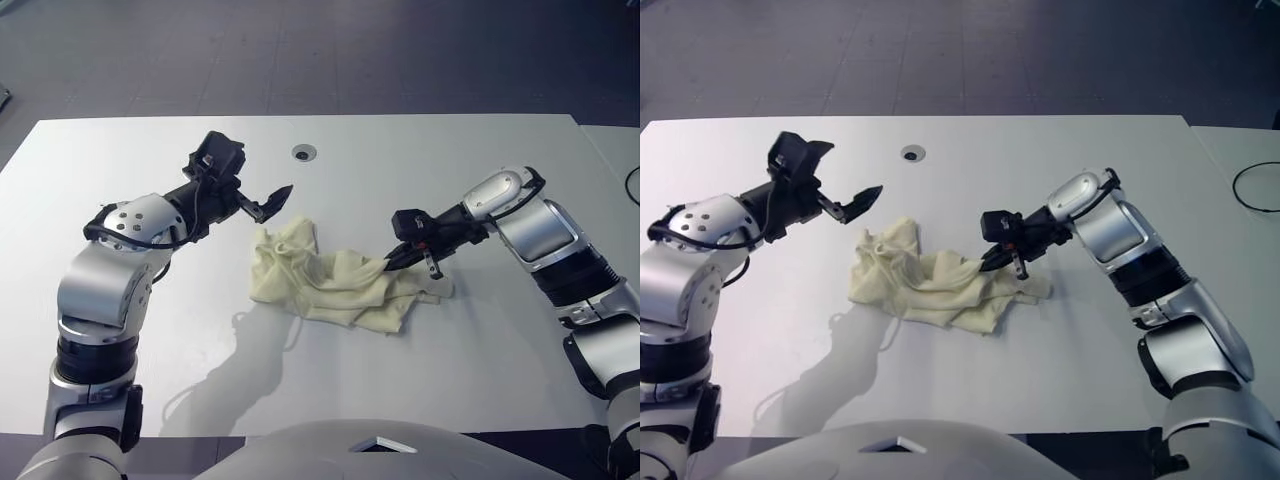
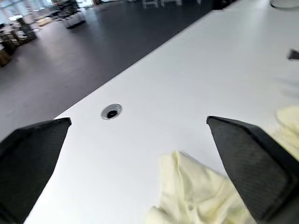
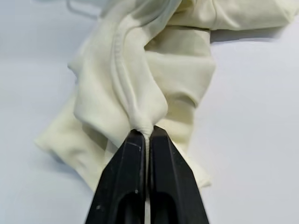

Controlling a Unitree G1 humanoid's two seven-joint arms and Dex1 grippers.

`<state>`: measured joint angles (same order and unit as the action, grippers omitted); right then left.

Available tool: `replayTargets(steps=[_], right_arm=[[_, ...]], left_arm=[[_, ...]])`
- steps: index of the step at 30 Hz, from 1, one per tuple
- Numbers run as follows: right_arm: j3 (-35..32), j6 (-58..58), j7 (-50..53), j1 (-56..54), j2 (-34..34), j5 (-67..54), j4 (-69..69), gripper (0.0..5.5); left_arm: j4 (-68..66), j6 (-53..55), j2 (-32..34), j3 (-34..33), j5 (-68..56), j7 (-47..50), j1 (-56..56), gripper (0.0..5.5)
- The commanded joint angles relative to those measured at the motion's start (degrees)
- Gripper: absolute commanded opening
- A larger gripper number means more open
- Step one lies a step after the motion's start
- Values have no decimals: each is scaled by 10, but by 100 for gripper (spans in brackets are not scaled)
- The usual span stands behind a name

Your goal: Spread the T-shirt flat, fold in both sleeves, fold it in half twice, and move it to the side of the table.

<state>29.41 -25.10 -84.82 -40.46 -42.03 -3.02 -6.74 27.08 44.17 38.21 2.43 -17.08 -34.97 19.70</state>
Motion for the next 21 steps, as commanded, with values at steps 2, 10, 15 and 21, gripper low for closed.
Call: replayTargets(steps=[2, 10, 15, 21], right_arm=[[-21, 38, 16, -9, -17, 24, 7, 2], [-25, 37, 25, 10, -12, 24, 37, 0], [-24, 37, 24, 15, -12, 24, 49, 0], [-26, 42, 24, 9, -12, 27, 43, 0]], left_arm=[[-58, -118, 81, 74, 19, -166, 16, 540], [-210, -234, 57, 171, 78, -300, 115, 521], [-279, -278, 19, 219, 121, -325, 145, 436], [-328, -306, -9, 237, 154, -333, 155, 324]])
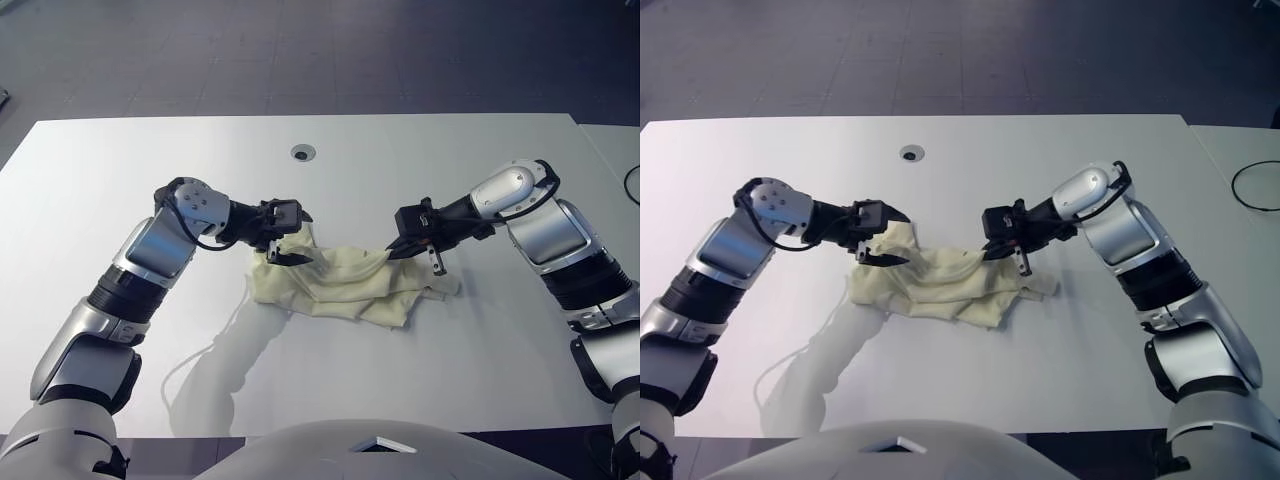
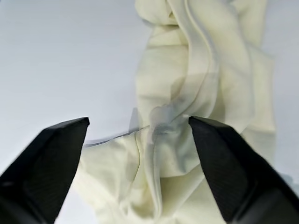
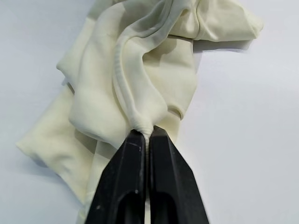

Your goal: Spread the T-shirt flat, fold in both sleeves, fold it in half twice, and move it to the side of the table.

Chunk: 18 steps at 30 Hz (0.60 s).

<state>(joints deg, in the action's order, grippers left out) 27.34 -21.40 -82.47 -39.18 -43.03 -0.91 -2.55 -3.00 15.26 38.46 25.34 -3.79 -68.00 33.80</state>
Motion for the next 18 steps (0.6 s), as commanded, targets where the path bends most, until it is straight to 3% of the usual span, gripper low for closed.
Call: replayTargets(steps=[1, 18], right_arm=[[-5, 6, 1, -5, -1, 6, 1, 0], [-12, 9, 9, -5, 7, 11, -7, 0]], left_arm=[[-33, -21, -14, 10, 25, -5, 13, 313], [-39, -37, 0, 13, 52, -65, -5, 22]])
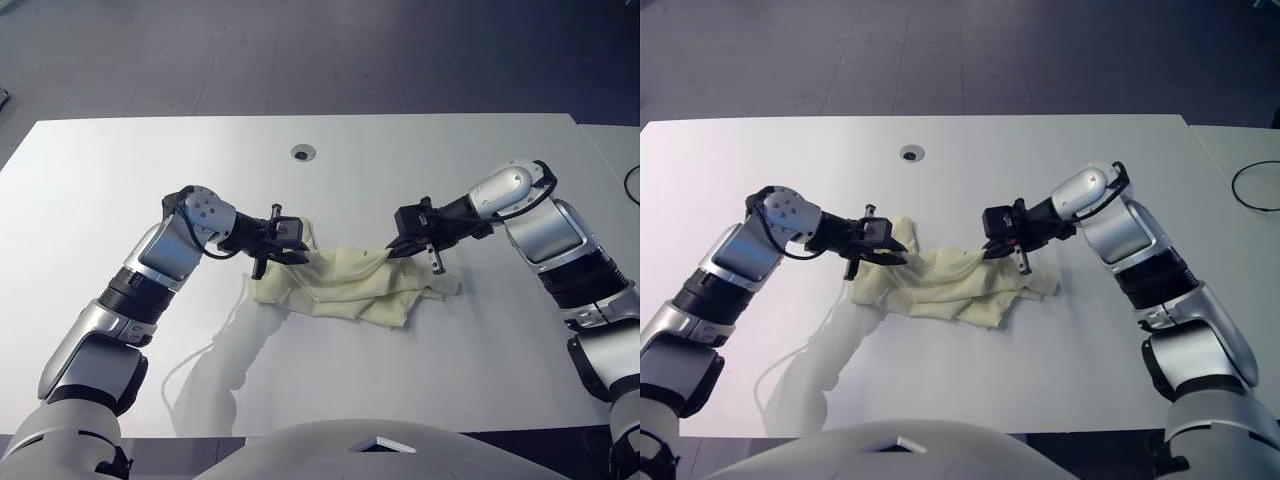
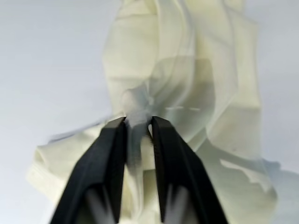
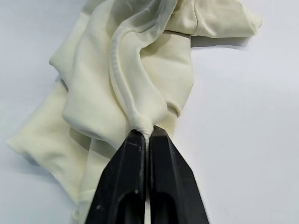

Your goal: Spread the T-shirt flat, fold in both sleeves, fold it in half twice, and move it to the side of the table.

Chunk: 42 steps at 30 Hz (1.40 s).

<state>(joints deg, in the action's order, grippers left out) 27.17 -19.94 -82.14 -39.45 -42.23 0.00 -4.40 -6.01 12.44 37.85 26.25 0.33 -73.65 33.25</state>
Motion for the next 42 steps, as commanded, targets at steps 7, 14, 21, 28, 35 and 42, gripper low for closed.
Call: replayTargets(steps=[7, 14, 21, 28, 35, 42], right_arm=[[-10, -3, 5, -6, 0, 3, 7, 0], [-19, 6, 0, -28, 2, 0, -16, 0], [-23, 71, 49, -127, 57, 36, -190, 0], [-47, 179, 258, -297, 184, 96, -542, 0], [-72, 232, 511, -392, 236, 147, -704, 0], [-81, 243, 687, -439, 239, 204, -737, 0]], left_arm=[[-21, -6, -2, -14, 9, 9, 6, 1], [-23, 13, 0, -55, -20, 4, 32, 1], [-134, -28, -11, -65, 21, 38, 117, 1], [-424, -99, -111, -54, 108, 204, 289, 1], [-651, -139, -173, -67, 164, 424, 434, 1], [-708, -163, -186, -80, 202, 578, 497, 1]])
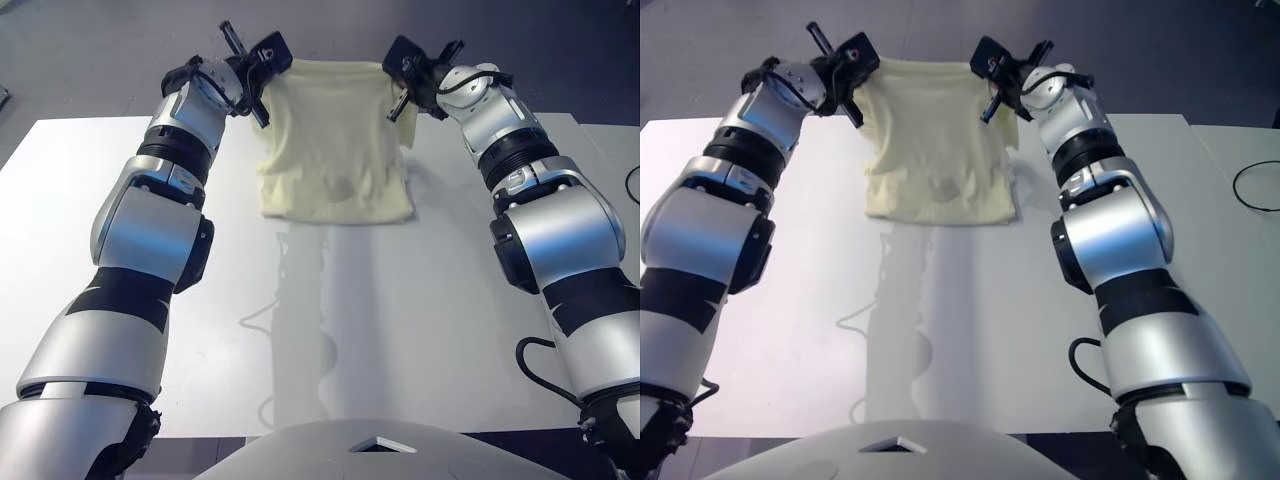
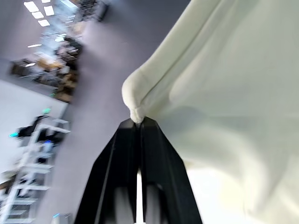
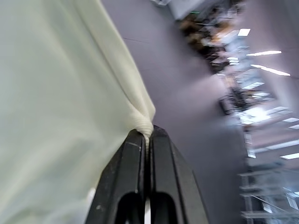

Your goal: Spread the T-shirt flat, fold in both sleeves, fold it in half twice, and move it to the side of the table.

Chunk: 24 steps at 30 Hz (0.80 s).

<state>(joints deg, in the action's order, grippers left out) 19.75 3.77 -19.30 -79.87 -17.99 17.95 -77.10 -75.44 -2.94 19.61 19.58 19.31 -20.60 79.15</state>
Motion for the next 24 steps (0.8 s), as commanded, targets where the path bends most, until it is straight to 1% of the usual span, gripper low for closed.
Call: replayTargets(steps=[1, 8, 14, 20, 24], right_arm=[[-8, 8, 73, -39, -4, 31, -11, 0], [1, 31, 167, -61, -12, 81, -13, 0], [9, 59, 232, -72, -24, 121, -11, 0], [10, 72, 263, -83, -38, 146, -10, 0], [-1, 101, 250, -89, -53, 140, -2, 0]], left_arm=[[-15, -11, -5, -20, 12, 59, 44, 1], [-15, -31, -6, -51, 12, 124, 72, 1], [-11, -41, 3, -62, 16, 144, 78, 1], [-4, -48, 16, -65, 21, 152, 84, 1], [10, -61, 36, -68, 18, 126, 97, 1]])
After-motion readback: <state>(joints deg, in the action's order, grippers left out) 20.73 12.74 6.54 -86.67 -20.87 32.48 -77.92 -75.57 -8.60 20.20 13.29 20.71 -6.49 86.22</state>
